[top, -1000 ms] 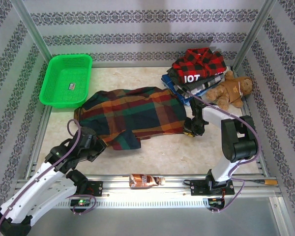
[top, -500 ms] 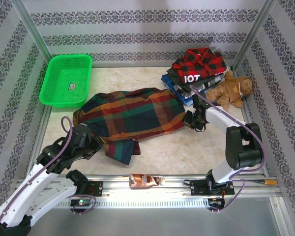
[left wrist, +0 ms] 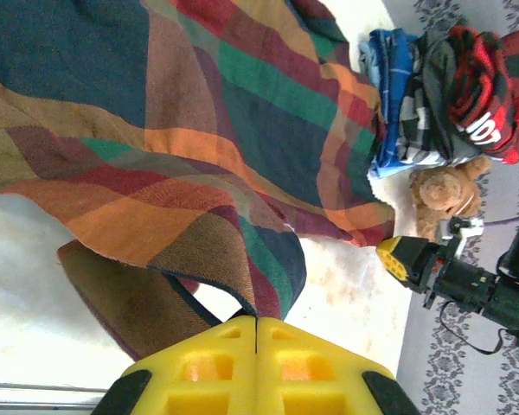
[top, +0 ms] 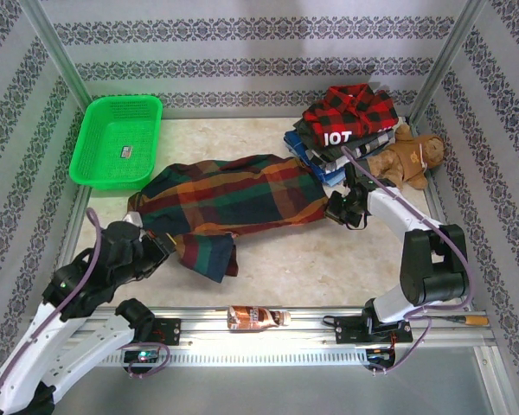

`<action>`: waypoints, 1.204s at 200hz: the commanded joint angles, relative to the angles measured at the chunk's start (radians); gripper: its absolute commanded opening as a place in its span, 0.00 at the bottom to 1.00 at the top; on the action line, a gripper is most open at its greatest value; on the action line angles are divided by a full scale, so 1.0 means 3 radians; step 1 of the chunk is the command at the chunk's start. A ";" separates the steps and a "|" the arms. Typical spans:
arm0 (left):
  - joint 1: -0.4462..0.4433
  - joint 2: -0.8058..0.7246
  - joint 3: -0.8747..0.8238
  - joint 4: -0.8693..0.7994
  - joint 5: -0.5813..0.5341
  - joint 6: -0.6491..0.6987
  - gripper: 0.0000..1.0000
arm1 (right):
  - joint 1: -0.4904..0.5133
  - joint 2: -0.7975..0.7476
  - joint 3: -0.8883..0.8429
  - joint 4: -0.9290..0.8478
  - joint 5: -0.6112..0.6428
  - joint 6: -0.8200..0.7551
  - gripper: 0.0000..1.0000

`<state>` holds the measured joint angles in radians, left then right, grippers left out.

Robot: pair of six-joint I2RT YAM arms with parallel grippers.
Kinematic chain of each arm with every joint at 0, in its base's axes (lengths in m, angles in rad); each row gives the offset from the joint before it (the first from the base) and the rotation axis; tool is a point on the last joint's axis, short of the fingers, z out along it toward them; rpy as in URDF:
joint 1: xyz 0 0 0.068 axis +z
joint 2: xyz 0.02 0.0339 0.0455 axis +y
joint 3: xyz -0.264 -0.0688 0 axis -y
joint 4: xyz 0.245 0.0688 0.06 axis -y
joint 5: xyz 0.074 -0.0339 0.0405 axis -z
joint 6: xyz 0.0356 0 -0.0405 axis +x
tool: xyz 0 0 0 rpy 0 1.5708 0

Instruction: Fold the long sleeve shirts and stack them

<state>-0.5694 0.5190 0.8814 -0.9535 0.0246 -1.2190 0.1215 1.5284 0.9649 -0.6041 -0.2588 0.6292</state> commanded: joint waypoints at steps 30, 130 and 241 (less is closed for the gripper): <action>-0.0002 0.0161 -0.0151 -0.0009 -0.0252 -0.0018 0.00 | -0.0106 0.0049 0.0138 -0.0106 -0.0127 -0.0099 0.00; 0.0863 0.1073 0.0131 0.0397 0.0020 0.0642 0.00 | -0.0145 0.1066 0.1336 -0.0440 -0.0303 -0.0373 0.00; 0.1685 0.1904 0.0268 0.0929 0.0348 0.1197 0.00 | -0.0146 0.1821 0.2211 -0.0610 -0.0237 -0.0329 0.01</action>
<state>-0.0982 1.0763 0.9344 -0.7406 0.1276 -0.9150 0.0872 2.0396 1.5742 -0.7761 -0.3428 0.5232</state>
